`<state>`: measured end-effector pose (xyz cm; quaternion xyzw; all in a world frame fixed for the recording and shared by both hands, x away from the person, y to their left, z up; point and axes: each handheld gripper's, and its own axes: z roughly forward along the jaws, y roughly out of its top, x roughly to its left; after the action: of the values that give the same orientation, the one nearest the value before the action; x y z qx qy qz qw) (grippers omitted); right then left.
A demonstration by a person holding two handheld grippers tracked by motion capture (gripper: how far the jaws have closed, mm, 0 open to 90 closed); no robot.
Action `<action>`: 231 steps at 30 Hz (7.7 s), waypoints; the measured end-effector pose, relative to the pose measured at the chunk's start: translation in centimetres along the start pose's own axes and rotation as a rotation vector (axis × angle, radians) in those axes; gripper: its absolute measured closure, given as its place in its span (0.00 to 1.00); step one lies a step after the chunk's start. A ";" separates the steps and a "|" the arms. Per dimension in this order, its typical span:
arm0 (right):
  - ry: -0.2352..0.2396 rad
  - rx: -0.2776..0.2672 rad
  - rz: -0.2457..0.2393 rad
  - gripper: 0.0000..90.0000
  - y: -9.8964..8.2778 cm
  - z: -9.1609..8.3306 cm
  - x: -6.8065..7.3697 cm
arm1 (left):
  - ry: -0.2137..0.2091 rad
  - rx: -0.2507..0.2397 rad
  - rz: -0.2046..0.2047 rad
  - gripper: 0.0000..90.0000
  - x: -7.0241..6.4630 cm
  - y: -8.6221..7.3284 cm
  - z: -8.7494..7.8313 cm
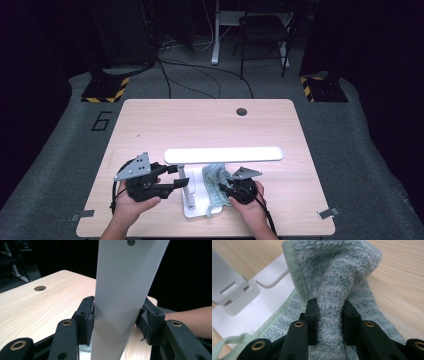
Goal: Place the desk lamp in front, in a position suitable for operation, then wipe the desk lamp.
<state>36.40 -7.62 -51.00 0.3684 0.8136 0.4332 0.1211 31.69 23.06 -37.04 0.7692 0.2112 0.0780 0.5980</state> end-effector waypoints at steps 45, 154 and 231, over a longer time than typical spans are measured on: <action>0.078 0.085 -0.020 0.78 8.6 11.5 0.9 | 0.023 0.040 0.062 0.58 0.1 -0.8 0.2; 0.094 -0.035 0.056 0.75 1.3 -0.7 -0.3 | 0.064 0.004 0.043 0.58 -0.3 -0.9 1.4; 0.010 0.060 -0.201 0.81 -2.7 -1.4 4.6 | 0.069 0.014 -0.002 0.56 1.8 -0.4 4.5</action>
<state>31.11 -6.19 -51.76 0.2863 0.8597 0.3960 0.1486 34.92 19.94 -38.83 0.7699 0.2330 0.1027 0.5852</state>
